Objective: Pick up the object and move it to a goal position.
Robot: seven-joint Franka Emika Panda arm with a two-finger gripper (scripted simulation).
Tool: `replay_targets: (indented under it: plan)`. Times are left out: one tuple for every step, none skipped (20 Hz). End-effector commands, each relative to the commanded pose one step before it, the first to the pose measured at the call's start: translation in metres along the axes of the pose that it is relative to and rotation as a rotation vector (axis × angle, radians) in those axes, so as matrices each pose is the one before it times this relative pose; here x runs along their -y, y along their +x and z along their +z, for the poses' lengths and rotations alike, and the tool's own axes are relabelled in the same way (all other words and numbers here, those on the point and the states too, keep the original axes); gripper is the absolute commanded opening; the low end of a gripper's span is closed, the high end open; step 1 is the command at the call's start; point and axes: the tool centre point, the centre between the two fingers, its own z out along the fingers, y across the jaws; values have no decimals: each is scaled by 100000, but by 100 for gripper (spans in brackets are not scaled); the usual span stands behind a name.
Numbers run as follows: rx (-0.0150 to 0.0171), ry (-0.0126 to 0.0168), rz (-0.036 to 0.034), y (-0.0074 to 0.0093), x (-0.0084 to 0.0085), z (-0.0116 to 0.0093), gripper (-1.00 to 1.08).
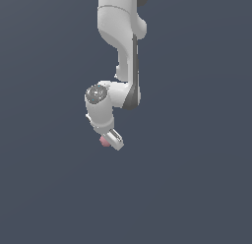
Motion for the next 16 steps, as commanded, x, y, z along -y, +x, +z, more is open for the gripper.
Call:
replay_targets:
  plan:
    - [-20,33,36,-91,-2502,-455,-100]
    - [0,0,0,-31,-1053,-192,-100]
    - [0,0,0,-30,-1091,-199,-100]
    - [0,0,0,-28,-1106,-202,-100]
    - [0,0,0,-25,-1089,-200,-100]
    - [0,0,0,-22,-1068,-197,-100]
    - [32,61,10,-13,-1055,-195,-100]
    - [0,0,0,-15,-1021,-189,-100]
    - [0,0,0,-11,-993,-184,-100]
    - [0,0,0,-7,-962,-179,-100]
    - [0,0,0,-3,-927,-173,-100]
    - [0,0,0,0,-889,-167,-100]
    - [0,0,0,5,-846,-159,-100]
    - [0,0,0,9,-800,-151,-100]
    - [0,0,0,14,-749,-142,-100]
    - [0,0,0,18,-692,-132,-100]
